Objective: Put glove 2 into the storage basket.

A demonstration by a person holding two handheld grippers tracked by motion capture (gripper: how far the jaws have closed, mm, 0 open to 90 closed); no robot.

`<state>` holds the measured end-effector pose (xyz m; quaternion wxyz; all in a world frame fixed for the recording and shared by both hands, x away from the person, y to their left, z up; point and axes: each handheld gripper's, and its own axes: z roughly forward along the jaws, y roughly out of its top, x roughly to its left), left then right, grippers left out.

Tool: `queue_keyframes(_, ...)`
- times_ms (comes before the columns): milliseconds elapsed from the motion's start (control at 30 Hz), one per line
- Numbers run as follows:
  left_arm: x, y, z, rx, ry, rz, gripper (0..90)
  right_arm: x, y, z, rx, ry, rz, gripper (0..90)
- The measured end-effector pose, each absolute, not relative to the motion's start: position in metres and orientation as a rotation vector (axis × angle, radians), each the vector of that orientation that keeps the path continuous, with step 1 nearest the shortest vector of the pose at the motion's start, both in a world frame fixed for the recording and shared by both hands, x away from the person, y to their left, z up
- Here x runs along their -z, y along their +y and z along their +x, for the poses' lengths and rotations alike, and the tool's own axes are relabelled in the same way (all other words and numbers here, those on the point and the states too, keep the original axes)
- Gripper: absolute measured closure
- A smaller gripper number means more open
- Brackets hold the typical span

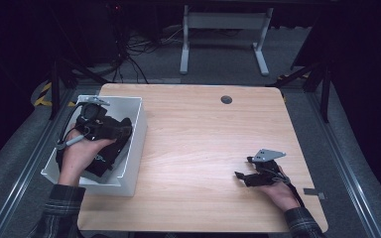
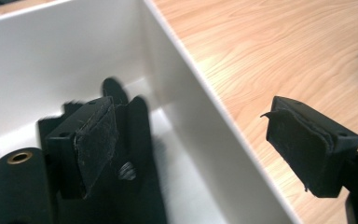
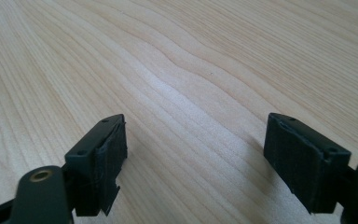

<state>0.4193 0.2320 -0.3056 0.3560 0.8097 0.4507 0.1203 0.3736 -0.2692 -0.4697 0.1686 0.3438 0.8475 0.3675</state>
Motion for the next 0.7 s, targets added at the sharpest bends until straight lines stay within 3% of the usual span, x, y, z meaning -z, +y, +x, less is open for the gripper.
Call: queue_keyframes(700,0.295,0.159,0.41,-0.254,0.968,2.092,16.6,0.47,-0.269,0.374,-1.045,2.413,0.971,21.9)
